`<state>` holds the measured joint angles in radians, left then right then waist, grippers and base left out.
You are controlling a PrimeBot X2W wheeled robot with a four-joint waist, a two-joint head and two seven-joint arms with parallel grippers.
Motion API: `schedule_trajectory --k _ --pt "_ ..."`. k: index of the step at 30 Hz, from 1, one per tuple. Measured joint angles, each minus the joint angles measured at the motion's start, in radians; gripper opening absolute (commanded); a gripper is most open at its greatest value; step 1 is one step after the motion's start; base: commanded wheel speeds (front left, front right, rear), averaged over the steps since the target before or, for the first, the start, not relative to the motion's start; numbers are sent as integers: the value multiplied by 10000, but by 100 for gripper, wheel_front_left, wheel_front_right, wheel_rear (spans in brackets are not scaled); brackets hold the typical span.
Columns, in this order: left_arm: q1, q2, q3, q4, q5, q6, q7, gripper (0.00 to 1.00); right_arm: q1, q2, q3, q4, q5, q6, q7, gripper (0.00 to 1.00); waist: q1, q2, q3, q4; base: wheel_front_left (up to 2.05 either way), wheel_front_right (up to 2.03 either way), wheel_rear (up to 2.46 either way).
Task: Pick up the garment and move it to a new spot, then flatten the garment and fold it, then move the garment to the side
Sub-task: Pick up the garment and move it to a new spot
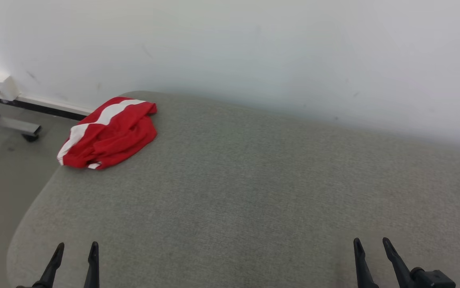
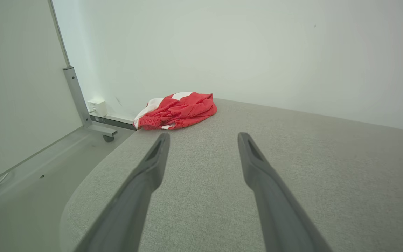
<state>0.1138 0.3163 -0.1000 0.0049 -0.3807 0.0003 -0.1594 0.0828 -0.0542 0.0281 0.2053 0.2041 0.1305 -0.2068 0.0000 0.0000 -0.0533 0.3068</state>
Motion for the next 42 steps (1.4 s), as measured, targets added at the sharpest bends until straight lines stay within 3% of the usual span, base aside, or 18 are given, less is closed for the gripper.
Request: schedule_trajectory --k 9,16,27,42 --pt "33 234 257 -65 -79 215 84 100 -147 21 230 278 127 0 -125 100 0 0 7 1426 0 0 0" --pt "247 268 583 -247 -261 458 -77 100 -599 31 504 485 130 0 -134 100 0 0 174 1966 0 0 0" --pt "-25 316 663 -117 -485 460 -58 100 -644 35 284 606 102 0 -182 100 0 1 379 2003 0 0 0" --pt "-4355 1206 1005 1089 -1066 -372 199 100 -1470 -500 -514 -610 -577 0 460 100 1 1 1557 1138 0 0 0"
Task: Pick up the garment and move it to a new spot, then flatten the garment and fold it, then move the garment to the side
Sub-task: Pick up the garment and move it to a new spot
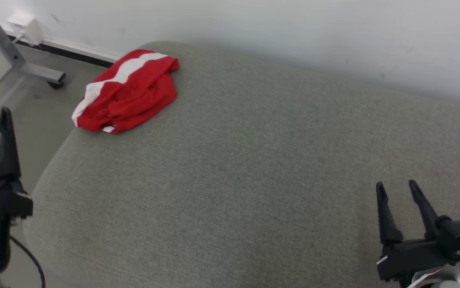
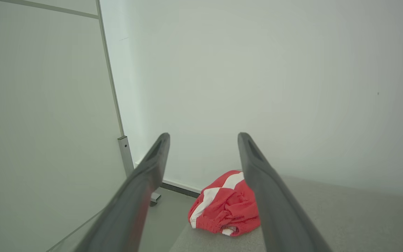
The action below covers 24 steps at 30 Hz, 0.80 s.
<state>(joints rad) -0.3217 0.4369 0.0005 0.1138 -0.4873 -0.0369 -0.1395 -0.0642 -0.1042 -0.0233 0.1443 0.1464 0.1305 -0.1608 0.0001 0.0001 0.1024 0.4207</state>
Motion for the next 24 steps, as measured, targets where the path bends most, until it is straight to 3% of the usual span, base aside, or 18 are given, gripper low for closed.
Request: schedule_trajectory --k 11,24 --pt "-3516 972 245 1733 -491 -522 253 100 -390 -301 -1074 -1592 -433 0 376 100 2 2 1791 -1467 0 0 0" --pt "-6159 1825 -119 4757 -911 -867 518 100 -112 -71 -1944 -3415 -711 0 825 100 2 3 3745 -3058 0 0 0"
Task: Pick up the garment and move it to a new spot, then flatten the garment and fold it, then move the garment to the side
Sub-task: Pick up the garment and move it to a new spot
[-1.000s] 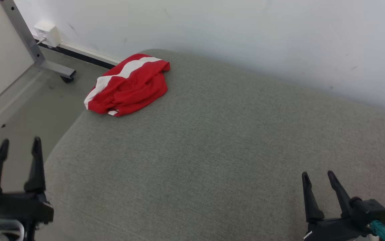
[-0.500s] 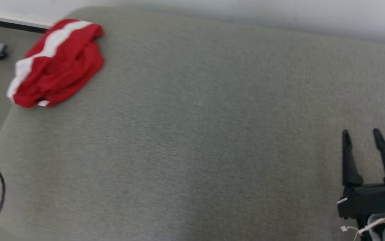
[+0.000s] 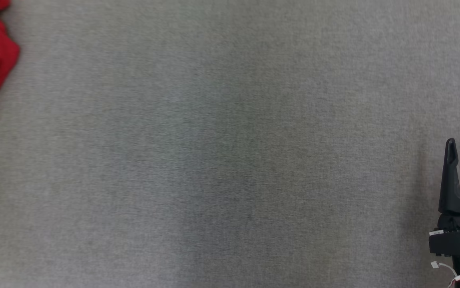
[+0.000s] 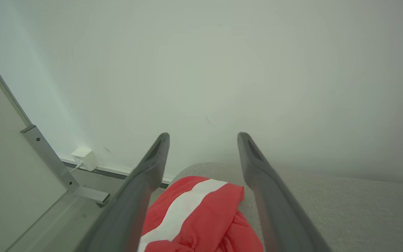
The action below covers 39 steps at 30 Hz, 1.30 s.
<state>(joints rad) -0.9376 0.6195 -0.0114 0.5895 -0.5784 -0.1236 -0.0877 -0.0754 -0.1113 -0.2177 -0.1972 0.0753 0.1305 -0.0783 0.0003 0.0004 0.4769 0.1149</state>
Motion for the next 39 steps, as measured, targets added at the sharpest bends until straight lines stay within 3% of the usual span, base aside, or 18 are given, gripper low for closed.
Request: schedule_trajectory --k 14,33,34,35,36,37,39 --pt "-996 407 -1331 2924 -888 -79 633 100 84 44 -144 -784 -159 0 357 100 -2 -2 813 -702 0 0 0" --pt "-1101 399 -3212 4696 -2671 -86 3133 100 -77 23 -132 -1001 -221 0 525 100 -4 -4 1075 -822 0 0 0" --pt "-1100 401 -3292 4715 -2721 -86 3264 49 -87 15 -125 -988 -211 0 527 100 -4 -5 1068 -826 0 0 0" --pt "-1117 395 -3325 4732 -2823 -86 3402 35 -89 25 -104 -995 -211 0 527 100 -5 -6 1059 -825 0 0 0" --pt "-1133 401 -3405 4729 -2874 -86 3486 7 -88 33 -82 -1005 -213 0 527 100 -4 -6 1052 -824 0 0 0" --pt "-1134 420 -3526 4688 -2842 -86 3421 0 -88 38 -67 -1009 -219 0 529 100 -4 -6 1046 -822 0 0 0" --pt "-1149 441 -3636 4692 -2849 -84 3227 0 -85 61 -44 -999 -230 0 527 100 -4 -6 1028 -823 0 0 0"
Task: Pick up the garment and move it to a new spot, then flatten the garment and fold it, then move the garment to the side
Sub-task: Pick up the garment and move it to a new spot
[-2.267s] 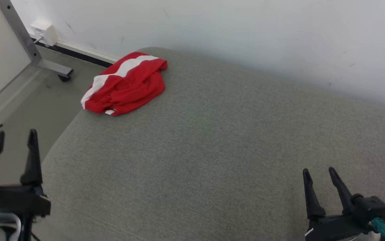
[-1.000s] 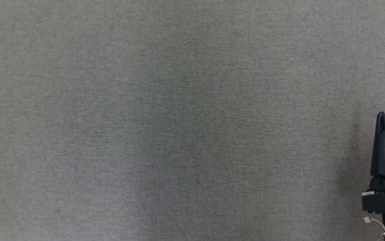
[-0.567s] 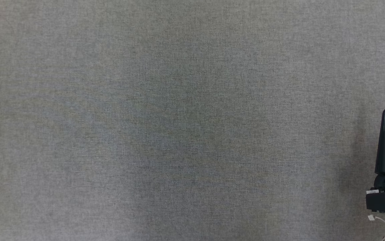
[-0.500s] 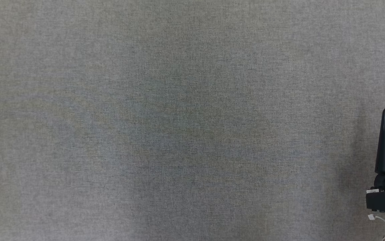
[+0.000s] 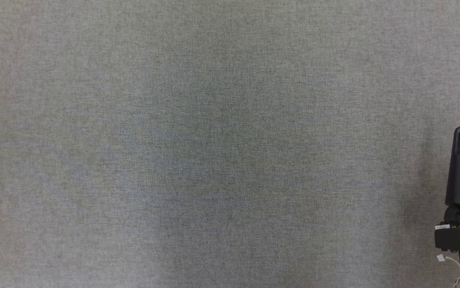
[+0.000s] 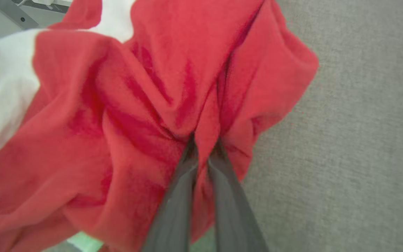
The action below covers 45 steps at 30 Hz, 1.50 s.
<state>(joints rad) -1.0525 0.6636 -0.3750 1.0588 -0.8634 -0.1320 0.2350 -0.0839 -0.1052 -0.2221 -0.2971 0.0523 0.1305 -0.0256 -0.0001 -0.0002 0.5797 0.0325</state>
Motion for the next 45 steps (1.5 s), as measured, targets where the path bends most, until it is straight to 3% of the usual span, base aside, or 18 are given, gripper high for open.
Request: schedule_trajectory --k 7,14,25,32,40,45 --pt "-392 186 -303 -46 391 2 -2355 0 -8 105 109 357 40 0 -121 100 1 1 -312 59 0 0 0" --pt "-1635 295 -863 -357 1513 2 -4387 0 -145 213 412 1250 251 0 -550 100 0 1 -1036 174 0 0 0" --pt "-3183 -560 -2006 -2686 2000 2 -4502 0 -51 418 662 2673 698 0 -1340 100 0 0 -2450 137 0 0 0" --pt "-3387 -1559 -2688 -4692 1778 15 -3791 0 17 523 1022 3586 1055 0 -1866 100 0 2 -2983 -531 0 0 0" --pt "-2031 -2424 -3289 -6725 1480 591 -3390 0 -147 537 1216 4347 1588 0 -2238 100 2 2 -3042 -1609 0 0 0" --pt "-365 -2606 -3593 -7697 1304 1233 -3461 0 -188 535 1358 4615 1795 0 -2318 100 1 2 -3000 -2157 0 0 0"
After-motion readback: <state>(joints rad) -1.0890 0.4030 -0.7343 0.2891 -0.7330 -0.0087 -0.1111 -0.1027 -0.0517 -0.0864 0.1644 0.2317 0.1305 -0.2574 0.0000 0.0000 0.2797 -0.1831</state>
